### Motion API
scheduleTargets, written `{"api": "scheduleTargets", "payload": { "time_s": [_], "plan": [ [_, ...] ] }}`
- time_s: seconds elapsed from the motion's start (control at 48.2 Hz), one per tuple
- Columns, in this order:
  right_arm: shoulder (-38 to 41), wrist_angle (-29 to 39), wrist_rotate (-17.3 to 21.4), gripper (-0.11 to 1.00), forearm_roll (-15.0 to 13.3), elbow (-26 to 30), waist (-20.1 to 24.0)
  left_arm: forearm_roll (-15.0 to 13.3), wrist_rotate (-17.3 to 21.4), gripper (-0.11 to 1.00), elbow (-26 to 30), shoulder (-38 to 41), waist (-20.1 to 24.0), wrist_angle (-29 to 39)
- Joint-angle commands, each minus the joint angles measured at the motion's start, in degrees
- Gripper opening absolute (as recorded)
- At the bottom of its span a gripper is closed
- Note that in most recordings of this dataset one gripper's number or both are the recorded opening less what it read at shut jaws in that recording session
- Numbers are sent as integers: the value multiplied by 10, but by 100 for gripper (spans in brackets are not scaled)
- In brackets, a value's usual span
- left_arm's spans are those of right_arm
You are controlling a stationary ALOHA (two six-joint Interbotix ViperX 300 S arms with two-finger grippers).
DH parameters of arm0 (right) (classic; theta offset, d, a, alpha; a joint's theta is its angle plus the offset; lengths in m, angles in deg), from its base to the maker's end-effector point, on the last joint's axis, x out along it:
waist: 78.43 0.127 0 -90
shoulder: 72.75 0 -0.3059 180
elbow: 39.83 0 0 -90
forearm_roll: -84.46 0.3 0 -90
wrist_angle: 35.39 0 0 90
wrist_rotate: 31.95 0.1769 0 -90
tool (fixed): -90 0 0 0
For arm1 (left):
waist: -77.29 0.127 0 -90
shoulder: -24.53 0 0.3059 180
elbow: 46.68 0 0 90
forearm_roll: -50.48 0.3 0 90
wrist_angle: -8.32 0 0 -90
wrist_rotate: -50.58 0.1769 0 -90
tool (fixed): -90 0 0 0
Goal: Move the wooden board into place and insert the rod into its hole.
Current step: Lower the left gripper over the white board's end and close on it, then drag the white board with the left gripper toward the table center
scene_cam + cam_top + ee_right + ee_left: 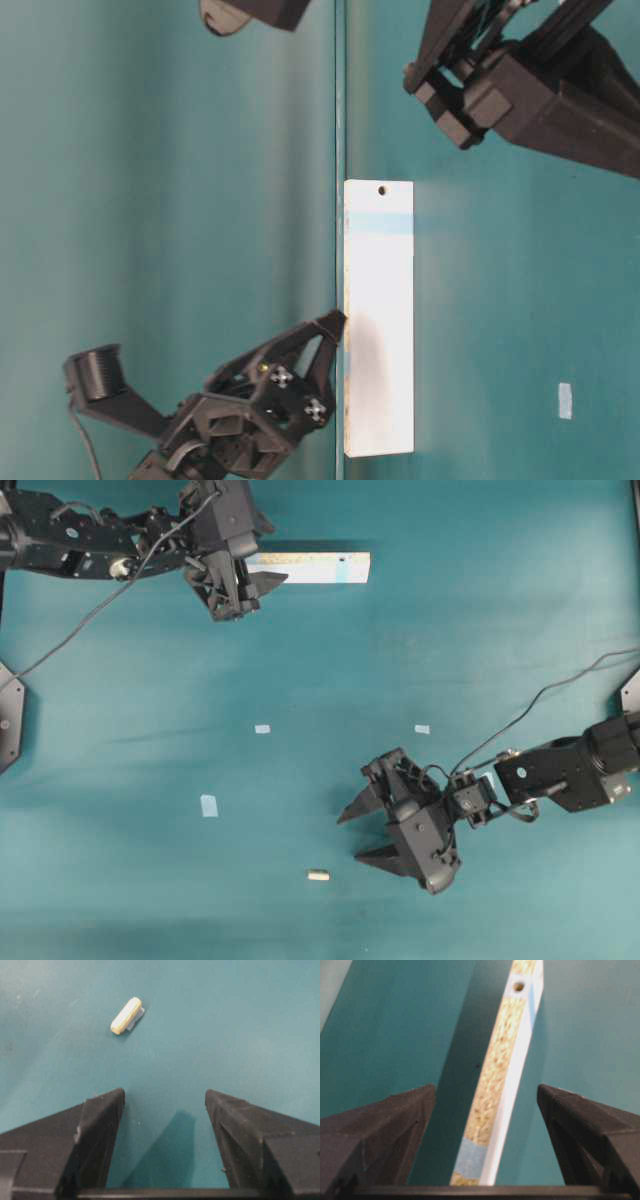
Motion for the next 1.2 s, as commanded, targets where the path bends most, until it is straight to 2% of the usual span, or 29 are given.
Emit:
{"api": "scheduleTargets", "payload": {
  "time_s": [0.0,0.436,1.038,1.121,1.183],
  "plan": [
    [-20,-2,1,76,-1,8,2,1,11,91,8,2,8,-2],
    [-20,-3,1,76,-1,6,2,1,18,91,16,61,11,-2],
    [-20,5,1,75,-1,9,2,1,18,90,19,76,11,-2],
    [-21,10,1,75,-1,10,2,1,18,87,18,76,11,-2],
    [-21,10,1,75,-1,10,2,1,18,78,18,76,11,-2]
  ]
}}
